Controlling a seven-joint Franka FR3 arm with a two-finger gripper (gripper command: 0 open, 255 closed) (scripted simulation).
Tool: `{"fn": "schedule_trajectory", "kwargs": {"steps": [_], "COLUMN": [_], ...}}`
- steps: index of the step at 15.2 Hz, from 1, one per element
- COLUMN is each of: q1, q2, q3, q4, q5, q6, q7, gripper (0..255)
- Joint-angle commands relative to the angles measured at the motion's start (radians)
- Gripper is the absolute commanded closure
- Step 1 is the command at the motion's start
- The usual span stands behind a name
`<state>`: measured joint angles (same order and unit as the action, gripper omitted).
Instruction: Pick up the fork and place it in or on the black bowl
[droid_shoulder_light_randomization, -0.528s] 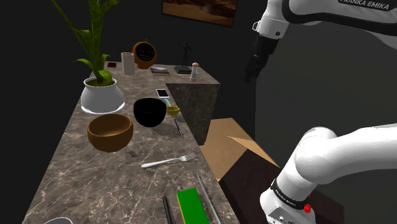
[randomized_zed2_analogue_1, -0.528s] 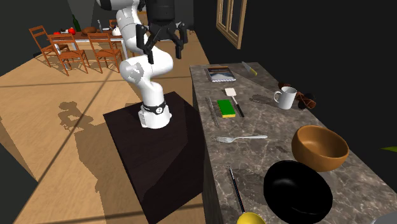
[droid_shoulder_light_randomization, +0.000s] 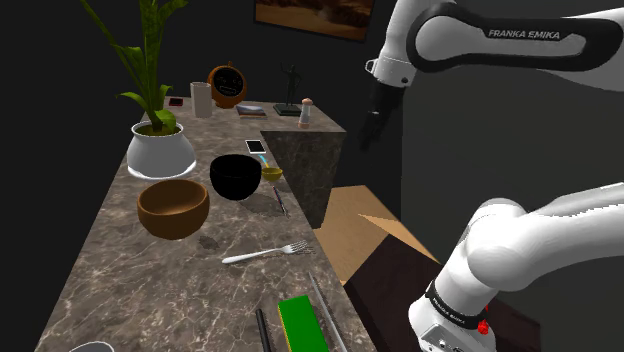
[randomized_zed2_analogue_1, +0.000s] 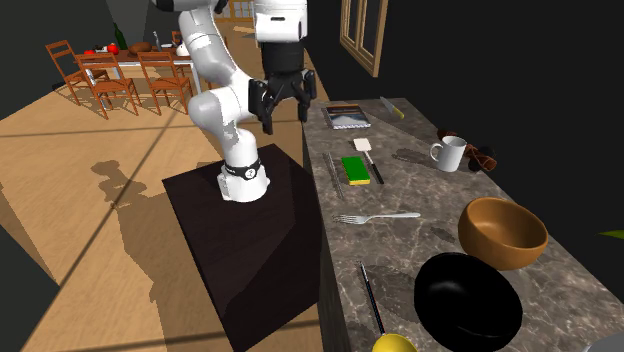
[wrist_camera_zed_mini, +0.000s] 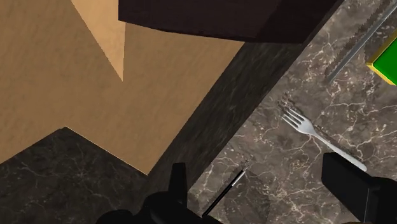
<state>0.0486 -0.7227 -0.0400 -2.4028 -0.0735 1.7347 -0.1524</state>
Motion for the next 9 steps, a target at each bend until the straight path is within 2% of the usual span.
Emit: {"fn": "schedule_trajectory", "kwargs": {"steps": [1, 9], "q1": [0.024, 0.11], "q2": [0.039, 0.219], "q3": [0.01, 0.047], "q4": [-0.022, -0.096], "q5": [0.007, 0.029], "q6": [0.055, 0.283], "q7": [-0.018, -0.094], "gripper": [0, 0]}}
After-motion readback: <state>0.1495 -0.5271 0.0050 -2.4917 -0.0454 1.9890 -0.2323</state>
